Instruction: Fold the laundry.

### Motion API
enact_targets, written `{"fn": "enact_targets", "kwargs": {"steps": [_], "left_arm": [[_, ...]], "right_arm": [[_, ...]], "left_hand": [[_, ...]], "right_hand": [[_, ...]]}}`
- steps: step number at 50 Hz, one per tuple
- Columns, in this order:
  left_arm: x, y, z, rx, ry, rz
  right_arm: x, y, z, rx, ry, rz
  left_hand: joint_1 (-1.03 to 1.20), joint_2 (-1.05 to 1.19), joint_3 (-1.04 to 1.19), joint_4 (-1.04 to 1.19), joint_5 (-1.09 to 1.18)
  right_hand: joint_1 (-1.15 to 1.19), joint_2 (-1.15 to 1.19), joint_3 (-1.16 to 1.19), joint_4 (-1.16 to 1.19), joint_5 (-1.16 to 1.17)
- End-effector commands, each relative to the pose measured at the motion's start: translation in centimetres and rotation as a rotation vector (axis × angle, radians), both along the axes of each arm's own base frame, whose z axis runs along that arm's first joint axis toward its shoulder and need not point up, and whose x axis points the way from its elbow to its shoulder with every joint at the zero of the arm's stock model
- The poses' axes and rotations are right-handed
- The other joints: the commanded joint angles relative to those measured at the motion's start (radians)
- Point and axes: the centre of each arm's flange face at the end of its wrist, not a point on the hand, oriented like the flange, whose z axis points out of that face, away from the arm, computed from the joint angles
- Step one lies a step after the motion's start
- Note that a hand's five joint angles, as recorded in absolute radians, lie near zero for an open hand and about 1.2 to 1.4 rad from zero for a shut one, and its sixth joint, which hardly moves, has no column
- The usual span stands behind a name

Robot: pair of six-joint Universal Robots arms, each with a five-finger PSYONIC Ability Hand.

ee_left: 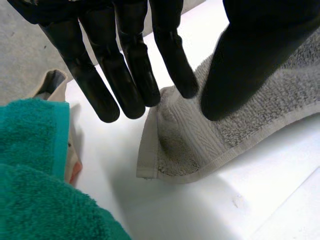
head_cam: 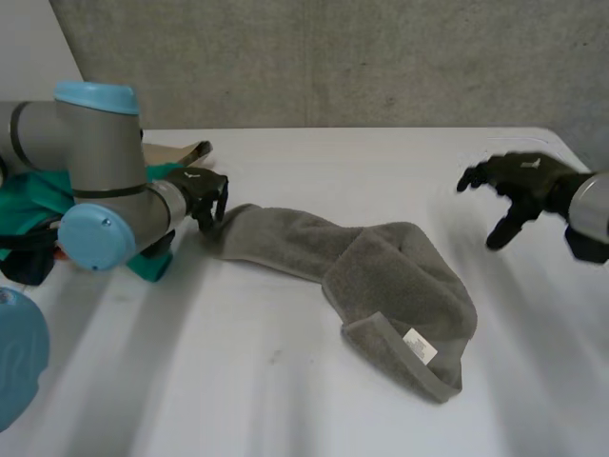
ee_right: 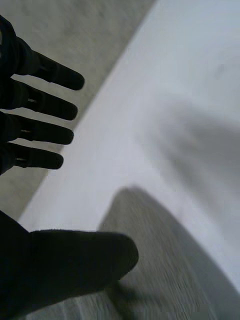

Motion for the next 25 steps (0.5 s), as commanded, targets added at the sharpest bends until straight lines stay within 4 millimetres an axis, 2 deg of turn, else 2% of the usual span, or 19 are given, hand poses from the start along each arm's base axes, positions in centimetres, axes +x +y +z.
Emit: {"fn": "enact_targets", "kwargs": {"steps": [1, 2, 3, 6, 7, 13, 15, 25], "left_arm": [[0.7, 0.9, 1.6, -0.019, 0.006, 0.018], [0.8, 0.9, 1.9, -0.028, 0.009, 0.021], [0.9, 1.0, 2.1, -0.037, 0.016, 0.025], [1.1, 1.3, 2.6, -0.046, 0.029, 0.032], [1.2, 1.4, 2.9, -0.05, 0.036, 0.035], [1.2, 2.4, 3.4, -0.044, 0.06, 0.035], [1.3, 2.5, 3.6, -0.042, 0.063, 0.035], [1.9, 3.2, 4.0, -0.044, 0.071, 0.042]], "right_arm": [[2.6, 6.1, -0.6, 0.022, -0.01, 0.001], [3.0, 6.9, -0.7, 0.018, -0.012, 0.013], [3.8, 8.6, -0.7, -0.001, -0.019, 0.05], [4.9, 11.2, -0.6, -0.031, -0.023, 0.112], [5.5, 12.8, -0.7, -0.04, -0.023, 0.148], [8.2, 17.6, -2.2, -0.038, -0.01, 0.299], [8.7, 17.9, -2.8, -0.038, 0.007, 0.306], [10.6, 16.3, -7.5, -0.072, 0.182, 0.247]], "left_hand": [[-0.22, -0.247, -0.263, -0.264, -0.26], [-0.241, -0.268, -0.284, -0.284, -0.28], [-0.27, -0.297, -0.313, -0.313, -0.31], [-0.285, -0.312, -0.328, -0.328, -0.325], [-0.288, -0.315, -0.331, -0.331, -0.328], [-0.291, -0.318, -0.334, -0.334, -0.331], [-0.294, -0.321, -0.337, -0.337, -0.333], [-0.332, -0.359, -0.375, -0.375, -0.372]], "right_hand": [[0.002, 0.007, 0.003, 0.017, 0.033], [0.007, 0.012, 0.009, 0.023, 0.039], [0.028, 0.033, 0.029, 0.043, 0.059], [0.034, 0.039, 0.035, 0.049, 0.066], [0.034, 0.039, 0.035, 0.049, 0.066], [0.043, 0.048, 0.044, 0.058, 0.074], [0.063, 0.068, 0.065, 0.078, 0.095], [0.192, 0.197, 0.194, 0.207, 0.224]]}}
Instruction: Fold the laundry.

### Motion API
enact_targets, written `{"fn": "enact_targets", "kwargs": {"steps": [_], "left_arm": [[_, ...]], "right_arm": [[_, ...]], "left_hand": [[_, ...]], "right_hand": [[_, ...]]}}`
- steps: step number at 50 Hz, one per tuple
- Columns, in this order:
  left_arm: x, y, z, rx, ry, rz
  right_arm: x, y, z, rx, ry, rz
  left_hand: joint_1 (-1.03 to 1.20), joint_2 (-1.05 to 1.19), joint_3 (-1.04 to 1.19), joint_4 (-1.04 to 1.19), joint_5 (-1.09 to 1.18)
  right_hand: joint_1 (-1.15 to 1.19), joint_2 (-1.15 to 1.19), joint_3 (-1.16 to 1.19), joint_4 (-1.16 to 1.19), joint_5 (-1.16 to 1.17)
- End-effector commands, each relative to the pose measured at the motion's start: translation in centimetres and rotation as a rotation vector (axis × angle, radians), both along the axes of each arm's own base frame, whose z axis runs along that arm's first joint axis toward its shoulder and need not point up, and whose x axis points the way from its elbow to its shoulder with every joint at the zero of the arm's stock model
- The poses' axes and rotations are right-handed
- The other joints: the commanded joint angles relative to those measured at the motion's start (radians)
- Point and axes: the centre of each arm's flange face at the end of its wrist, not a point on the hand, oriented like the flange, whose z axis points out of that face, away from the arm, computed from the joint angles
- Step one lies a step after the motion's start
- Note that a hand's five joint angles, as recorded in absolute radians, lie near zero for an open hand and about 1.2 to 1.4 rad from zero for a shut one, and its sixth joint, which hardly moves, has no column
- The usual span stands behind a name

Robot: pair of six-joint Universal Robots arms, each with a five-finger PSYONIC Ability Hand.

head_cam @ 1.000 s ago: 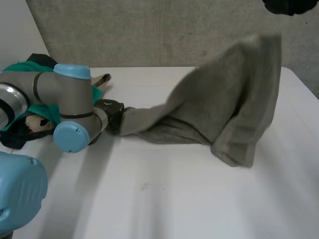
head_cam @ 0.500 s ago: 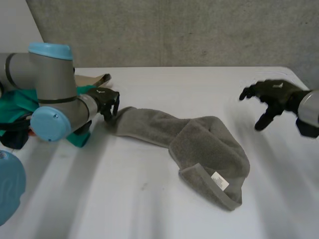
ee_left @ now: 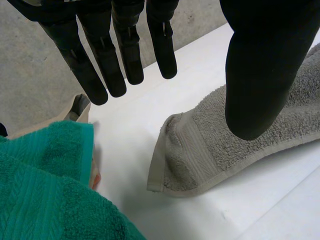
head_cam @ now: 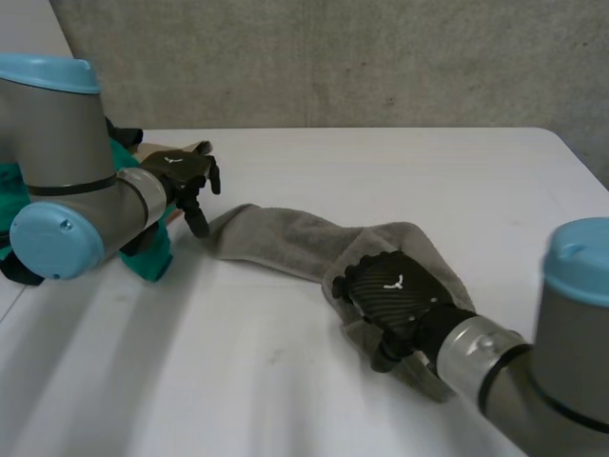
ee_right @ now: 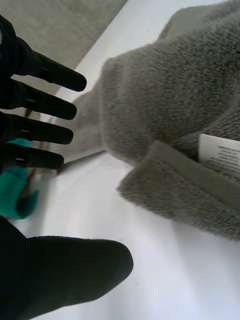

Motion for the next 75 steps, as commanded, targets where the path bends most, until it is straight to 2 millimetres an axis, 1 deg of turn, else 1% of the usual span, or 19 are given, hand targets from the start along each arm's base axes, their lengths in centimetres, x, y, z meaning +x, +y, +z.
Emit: {"fn": "enact_targets", "kwargs": {"steps": [1, 8, 13, 16, 20, 21, 24, 28, 35, 44, 50, 54, 57, 58, 62, 63, 67, 69, 75], "left_arm": [[0.5, 0.4, 0.2, -0.005, 0.006, 0.007], [0.7, 0.7, 0.0, 0.0, 0.006, 0.004], [0.8, 0.9, -0.2, 0.01, 0.004, 0.007], [0.9, 1.0, -0.4, 0.017, 0.002, 0.009], [1.1, 1.1, -1.0, 0.026, 0.0, 0.01], [1.1, 1.0, -1.3, 0.024, 0.001, 0.009], [1.1, 0.8, -2.1, 0.023, 0.01, -0.005], [0.8, 0.6, -3.2, 0.023, 0.02, -0.036], [0.2, 0.4, -5.0, 0.053, 0.015, -0.053], [-1.3, -0.4, -6.9, 0.065, -0.005, -0.062], [-2.0, -0.5, -7.7, 0.068, -0.038, -0.032], [-2.1, -1.1, -8.0, 0.044, -0.07, 0.017], [-1.6, -1.6, -7.4, 0.01, -0.109, 0.069], [-1.3, -1.8, -7.0, -0.003, -0.118, 0.086], [0.4, -2.1, -3.5, -0.064, -0.136, 0.134], [1.1, -1.6, -2.0, -0.078, -0.141, 0.12], [2.2, 0.3, 2.5, -0.149, -0.119, 0.024], [2.7, 1.3, 4.6, -0.195, -0.099, -0.026], [3.4, 1.3, 5.5, -0.214, -0.093, -0.047]], "right_arm": [[1.5, -1.4, -3.4, -0.041, 0.116, -0.039], [2.4, -2.4, -6.1, -0.033, 0.158, -0.048], [3.1, -3.2, -5.8, -0.046, 0.131, -0.059], [3.4, -3.4, -4.8, -0.055, 0.098, -0.064], [3.0, -4.1, 1.6, -0.177, -0.041, -0.091], [2.8, -3.9, 4.6, -0.236, -0.099, -0.083], [2.2, -2.9, 10.1, -0.342, -0.201, -0.047], [1.3, -1.6, 15.0, -0.383, -0.277, -0.016], [0.2, -0.4, 19.7, -0.358, -0.348, 0.024], [-1.1, 1.8, 26.8, -0.505, -0.471, 0.053], [-2.3, 1.8, 29.1, -0.555, -0.513, 0.026], [-3.1, 0.8, 29.4, -0.554, -0.518, -0.012], [-3.9, -0.8, 28.5, -0.534, -0.482, -0.051], [-4.1, -1.4, 28.1, -0.528, -0.467, -0.064], [-6.1, -5.3, 24.7, -0.481, -0.339, -0.14], [-7.3, -7.3, 22.9, -0.46, -0.274, -0.177], [-10.3, -11.2, 18.6, -0.392, -0.124, -0.236], [-10.9, -12.1, 17.1, -0.357, -0.089, -0.238], [-11.2, -14.0, 12.7, -0.251, 0.017, -0.243]], "left_hand": [[0.023, 0.023, 0.016, 0.027, 0.034], [0.015, 0.014, 0.007, 0.019, 0.025], [-0.035, -0.035, -0.042, -0.031, -0.025], [-0.062, -0.062, -0.069, -0.058, -0.051], [-0.132, -0.132, -0.139, -0.128, -0.122], [-0.15, -0.15, -0.157, -0.146, -0.139], [-0.196, -0.197, -0.204, -0.192, -0.186], [-0.279, -0.279, -0.286, -0.275, -0.268], [-0.311, -0.311, -0.318, -0.307, -0.301], [-0.335, -0.335, -0.342, -0.331, -0.324], [-0.314, -0.315, -0.321, -0.31, -0.304], [-0.036, -0.037, -0.044, -0.032, -0.026], [0.808, 0.807, 0.8, 0.812, 0.818], [0.865, 0.865, 0.858, 0.869, 0.875], [0.866, 0.865, 0.858, 0.87, 0.876], [0.866, 0.865, 0.858, 0.87, 0.876], [0.866, 0.865, 0.858, 0.87, 0.876], [0.866, 0.865, 0.858, 0.87, 0.876], [0.866, 0.865, 0.858, 0.87, 0.876]], "right_hand": [[0.183, 0.2, 0.197, 0.172, 0.165], [0.221, 0.238, 0.236, 0.21, 0.203], [0.933, 0.951, 0.948, 0.922, 0.915], [0.935, 0.952, 0.949, 0.924, 0.917], [0.935, 0.952, 0.949, 0.924, 0.917], [0.935, 0.952, 0.949, 0.924, 0.917], [0.935, 0.952, 0.949, 0.924, 0.917], [0.935, 0.952, 0.949, 0.924, 0.917], [0.935, 0.952, 0.949, 0.924, 0.917], [0.935, 0.952, 0.949, 0.924, 0.917], [0.935, 0.952, 0.949, 0.924, 0.917], [0.935, 0.952, 0.949, 0.924, 0.917], [0.935, 0.952, 0.949, 0.924, 0.917], [0.935, 0.952, 0.949, 0.924, 0.917], [0.935, 0.952, 0.949, 0.924, 0.917], [0.935, 0.952, 0.949, 0.924, 0.917], [0.935, 0.952, 0.949, 0.924, 0.917], [0.935, 0.952, 0.949, 0.924, 0.917], [0.935, 0.952, 0.949, 0.924, 0.917]]}}
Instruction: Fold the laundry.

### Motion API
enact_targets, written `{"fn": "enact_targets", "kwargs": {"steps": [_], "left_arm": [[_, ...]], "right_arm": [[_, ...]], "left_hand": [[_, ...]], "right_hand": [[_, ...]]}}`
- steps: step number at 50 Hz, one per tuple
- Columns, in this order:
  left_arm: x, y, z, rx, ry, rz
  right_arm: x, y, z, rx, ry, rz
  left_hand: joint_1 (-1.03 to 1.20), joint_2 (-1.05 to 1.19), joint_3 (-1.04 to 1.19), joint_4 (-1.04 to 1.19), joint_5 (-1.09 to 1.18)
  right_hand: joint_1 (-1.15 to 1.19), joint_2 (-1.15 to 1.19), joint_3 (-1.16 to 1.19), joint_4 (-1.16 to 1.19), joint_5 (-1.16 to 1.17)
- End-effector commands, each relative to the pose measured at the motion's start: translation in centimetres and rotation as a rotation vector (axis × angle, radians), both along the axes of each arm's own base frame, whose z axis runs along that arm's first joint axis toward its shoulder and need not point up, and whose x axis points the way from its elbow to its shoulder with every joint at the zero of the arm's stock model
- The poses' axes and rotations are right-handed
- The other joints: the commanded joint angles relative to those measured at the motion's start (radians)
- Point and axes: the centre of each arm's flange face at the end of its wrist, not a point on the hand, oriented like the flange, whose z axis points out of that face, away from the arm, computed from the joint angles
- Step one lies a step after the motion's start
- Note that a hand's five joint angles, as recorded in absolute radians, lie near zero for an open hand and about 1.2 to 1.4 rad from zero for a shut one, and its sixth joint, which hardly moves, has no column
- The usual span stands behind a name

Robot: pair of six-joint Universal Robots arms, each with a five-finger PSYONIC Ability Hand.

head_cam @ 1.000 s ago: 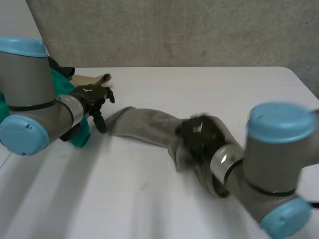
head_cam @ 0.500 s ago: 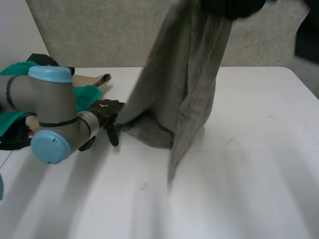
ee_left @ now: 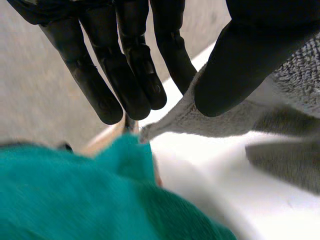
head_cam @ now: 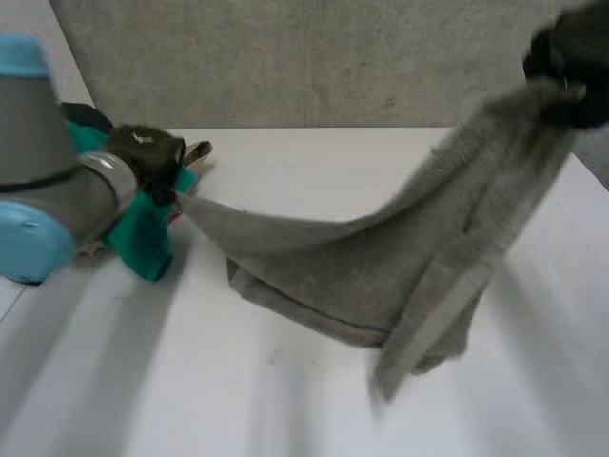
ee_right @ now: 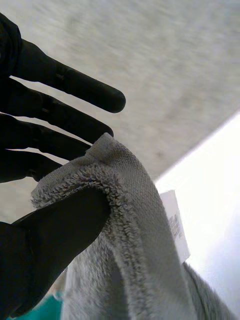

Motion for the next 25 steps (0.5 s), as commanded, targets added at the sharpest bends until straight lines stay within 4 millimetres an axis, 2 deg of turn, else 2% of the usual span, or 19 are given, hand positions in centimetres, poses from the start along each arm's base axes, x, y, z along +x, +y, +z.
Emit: {"fn": "enact_targets", "kwargs": {"steps": [1, 2, 5, 6, 10, 13, 14, 17, 18, 21, 22, 25], "left_arm": [[0.9, 0.5, 1.5, -0.025, 0.003, -0.048], [1.0, -0.1, 0.3, 0.003, -0.019, -0.035], [1.1, -1.1, -1.7, 0.043, -0.061, -0.019], [1.2, -2.0, -3.1, 0.065, -0.092, -0.009], [0.4, -4.3, -5.2, 0.081, -0.127, -0.014], [-0.2, -5.6, -5.5, 0.069, -0.124, -0.022], [-0.6, -6.7, -4.7, 0.027, -0.109, -0.02], [-1.1, -8.3, -2.5, -0.078, -0.07, -0.014], [-1.3, -9.2, -0.3, -0.164, -0.033, -0.006], [-1.3, -10.1, 3.5, -0.311, 0.026, 0.012], [-1.1, -10.4, 6.3, -0.423, 0.073, 0.022], [-0.7, -10.4, 10.9, -0.619, 0.154, 0.045]], "right_arm": [[-0.7, -2.5, -5.2, 0.131, 0.116, -0.026], [-0.8, -3.1, -6.3, 0.153, 0.147, -0.037], [-0.7, -4.1, -7.7, 0.172, 0.187, -0.048], [-0.6, -4.7, -8.5, 0.184, 0.207, -0.053], [-0.1, -6.8, -10.4, 0.199, 0.242, -0.072], [0.4, -8.5, -11.0, 0.174, 0.258, -0.09], [0.8, -9.8, -11.1, 0.126, 0.266, -0.104], [1.3, -12.2, -10.5, 0.026, 0.265, -0.145], [1.6, -13.8, -9.5, -0.063, 0.253, -0.178], [2.0, -15.9, -6.7, -0.233, 0.211, -0.237], [2.2, -17.0, -4.5, -0.358, 0.166, -0.276], [2.2, -18.1, -0.8, -0.558, 0.076, -0.328]], "left_hand": [[0.236, 0.208, 0.21, 0.2, 0.242], [0.236, 0.208, 0.21, 0.2, 0.242], [0.236, 0.208, 0.21, 0.2, 0.242], [0.236, 0.208, 0.21, 0.2, 0.242], [0.236, 0.208, 0.21, 0.2, 0.242], [0.236, 0.208, 0.21, 0.2, 0.242], [0.236, 0.208, 0.21, 0.2, 0.242], [0.236, 0.208, 0.21, 0.2, 0.242], [0.236, 0.208, 0.21, 0.2, 0.242], [0.236, 0.208, 0.21, 0.2, 0.242], [0.236, 0.208, 0.21, 0.2, 0.242], [0.236, 0.208, 0.21, 0.2, 0.242]], "right_hand": [[0.276, 0.235, 0.219, 0.202, 0.247], [0.276, 0.235, 0.219, 0.202, 0.247], [0.276, 0.235, 0.219, 0.202, 0.247], [0.276, 0.235, 0.219, 0.202, 0.247], [0.276, 0.235, 0.219, 0.202, 0.247], [0.276, 0.235, 0.219, 0.202, 0.247], [0.276, 0.235, 0.219, 0.202, 0.247], [0.276, 0.235, 0.219, 0.202, 0.247], [0.276, 0.235, 0.219, 0.202, 0.247], [0.276, 0.235, 0.219, 0.202, 0.247], [0.276, 0.235, 0.219, 0.202, 0.247], [0.276, 0.235, 0.219, 0.202, 0.247]]}}
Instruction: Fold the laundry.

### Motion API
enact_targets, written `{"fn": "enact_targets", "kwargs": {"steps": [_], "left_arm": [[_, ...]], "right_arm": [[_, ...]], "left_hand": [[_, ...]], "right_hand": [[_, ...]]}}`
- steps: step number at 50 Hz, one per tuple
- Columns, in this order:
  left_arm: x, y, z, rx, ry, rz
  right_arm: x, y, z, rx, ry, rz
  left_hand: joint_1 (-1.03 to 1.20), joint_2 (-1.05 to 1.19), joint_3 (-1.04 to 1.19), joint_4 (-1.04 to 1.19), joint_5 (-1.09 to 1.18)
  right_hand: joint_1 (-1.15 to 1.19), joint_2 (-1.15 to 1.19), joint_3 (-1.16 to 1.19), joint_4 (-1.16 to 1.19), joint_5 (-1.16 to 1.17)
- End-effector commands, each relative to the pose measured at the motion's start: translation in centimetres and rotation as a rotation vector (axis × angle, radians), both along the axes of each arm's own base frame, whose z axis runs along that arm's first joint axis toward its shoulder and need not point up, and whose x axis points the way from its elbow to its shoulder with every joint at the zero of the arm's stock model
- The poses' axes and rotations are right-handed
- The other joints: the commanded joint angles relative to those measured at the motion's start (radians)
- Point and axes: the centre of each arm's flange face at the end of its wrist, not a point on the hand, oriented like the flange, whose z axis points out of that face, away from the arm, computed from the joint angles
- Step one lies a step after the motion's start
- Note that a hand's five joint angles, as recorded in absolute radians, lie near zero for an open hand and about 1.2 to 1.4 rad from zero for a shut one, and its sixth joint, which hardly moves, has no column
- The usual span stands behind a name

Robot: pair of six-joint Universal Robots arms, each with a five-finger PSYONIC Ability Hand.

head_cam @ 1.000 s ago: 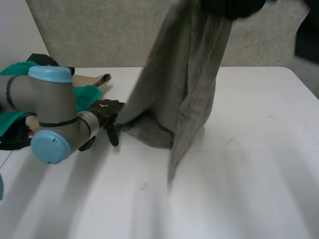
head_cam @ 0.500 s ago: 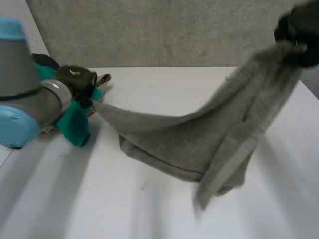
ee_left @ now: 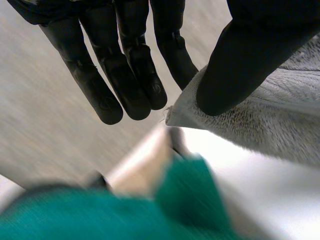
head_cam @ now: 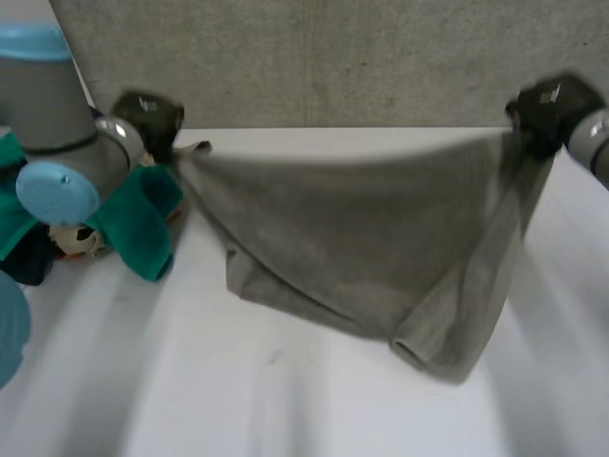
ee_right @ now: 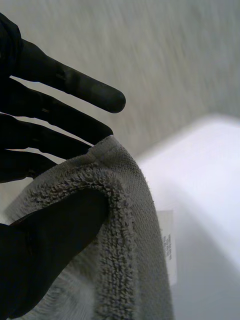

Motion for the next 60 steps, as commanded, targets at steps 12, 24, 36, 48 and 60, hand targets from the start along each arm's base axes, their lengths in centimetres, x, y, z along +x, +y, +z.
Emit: {"fn": "enact_targets", "kwargs": {"steps": [12, 24, 36, 48, 60], "left_arm": [[2.4, -0.5, 17.0, -0.673, 0.383, 0.058], [2.9, -3.2, 8.2, -0.436, 0.309, 0.104], [0.9, 1.0, -5.0, 0.016, 0.145, 0.073], [2.0, 14.5, -7.7, 0.414, -0.275, -0.059], [2.2, 20.7, -7.7, 0.632, -0.416, -0.177]], "right_arm": [[0.4, -2.8, 13.1, -0.733, -0.382, 0.038], [1.0, -3.9, 4.4, -0.464, -0.325, 0.055], [-0.7, -2.7, -8.5, -0.026, -0.163, -0.03], [-5.9, 8.0, -7.6, 0.473, 0.143, -0.064], [-7.2, 12.4, -8.8, 0.603, 0.366, 0.052]], "left_hand": [[0.236, 0.204, 0.206, 0.199, 0.242], [0.236, 0.204, 0.206, 0.199, 0.242], [0.236, 0.204, 0.206, 0.199, 0.242], [0.236, 0.204, 0.206, 0.199, 0.242], [0.236, 0.204, 0.206, 0.199, 0.242]], "right_hand": [[0.265, 0.235, 0.219, 0.202, 0.229], [0.265, 0.235, 0.219, 0.202, 0.229], [0.265, 0.235, 0.219, 0.202, 0.229], [0.265, 0.235, 0.219, 0.202, 0.229], [0.265, 0.235, 0.219, 0.202, 0.229]]}}
